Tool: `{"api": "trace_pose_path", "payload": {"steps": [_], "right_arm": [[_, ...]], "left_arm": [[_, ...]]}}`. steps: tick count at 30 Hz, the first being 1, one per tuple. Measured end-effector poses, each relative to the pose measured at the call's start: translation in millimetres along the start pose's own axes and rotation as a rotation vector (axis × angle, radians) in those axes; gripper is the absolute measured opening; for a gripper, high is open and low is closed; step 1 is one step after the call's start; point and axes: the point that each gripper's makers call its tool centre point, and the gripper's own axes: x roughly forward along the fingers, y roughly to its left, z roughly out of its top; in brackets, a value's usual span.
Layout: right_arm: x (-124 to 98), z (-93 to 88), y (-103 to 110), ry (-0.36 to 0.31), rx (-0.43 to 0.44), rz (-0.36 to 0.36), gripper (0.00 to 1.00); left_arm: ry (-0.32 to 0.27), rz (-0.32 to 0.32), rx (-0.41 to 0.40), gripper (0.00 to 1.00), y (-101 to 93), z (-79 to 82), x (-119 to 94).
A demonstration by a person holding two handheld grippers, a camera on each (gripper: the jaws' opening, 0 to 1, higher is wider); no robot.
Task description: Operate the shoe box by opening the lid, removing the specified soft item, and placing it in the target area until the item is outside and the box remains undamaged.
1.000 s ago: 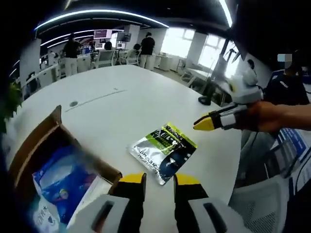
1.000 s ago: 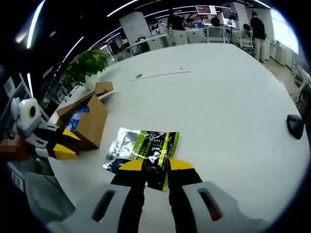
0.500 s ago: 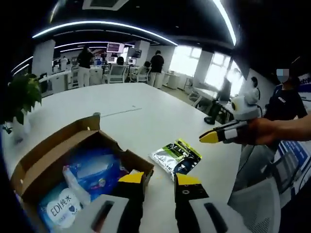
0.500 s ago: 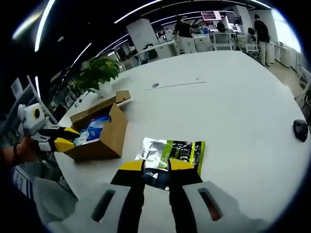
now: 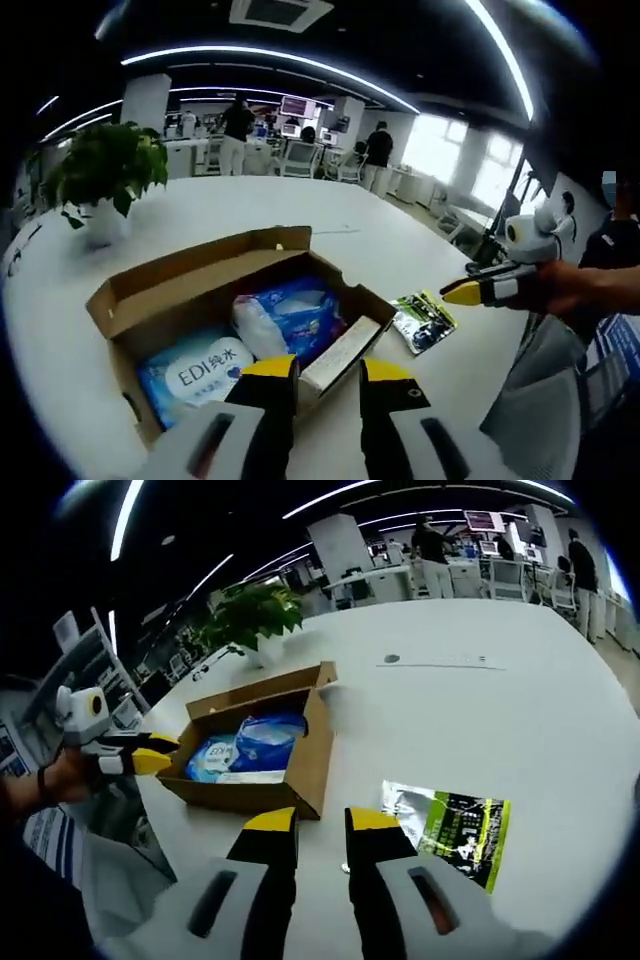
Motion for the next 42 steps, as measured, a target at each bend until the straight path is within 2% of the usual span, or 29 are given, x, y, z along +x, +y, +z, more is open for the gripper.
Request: {"api": "trace_pose_path", "payload": {"steps": [9,17,26,33,38,42], "right_arm": [[22.4,7.9,30.8,0.018,-0.047,0.062,0.16],[35.1,7.9,47.0,0.038,-0.077,0.092,0.16],[41.8,11.7,49.7,0.053,-0.098,0.105,0.17],[51.7,26.1,50.4,0.066,-0.136,0.128,0.20],[62.9,30.9,55.4,0.105,-0.226,0.149,0.28],[74.5,33.5,61.7,0.147,-0.337,0.171,0.32]], "left_arm": [[0.004,0.088,-0.079,0.23,39.0,-14.0,-19.6],[0.006,0.118,-0.116,0.23,55.6,-18.6,-25.0],[-0.016,0.107,-0.141,0.24,55.5,-16.9,-27.8],[-0.020,0.096,-0.154,0.24,53.6,-17.5,-30.2],[-0.033,0.093,-0.155,0.24,50.5,-14.6,-35.7],[-0.039,0.096,-0.162,0.24,51.7,-14.3,-40.0]]}}
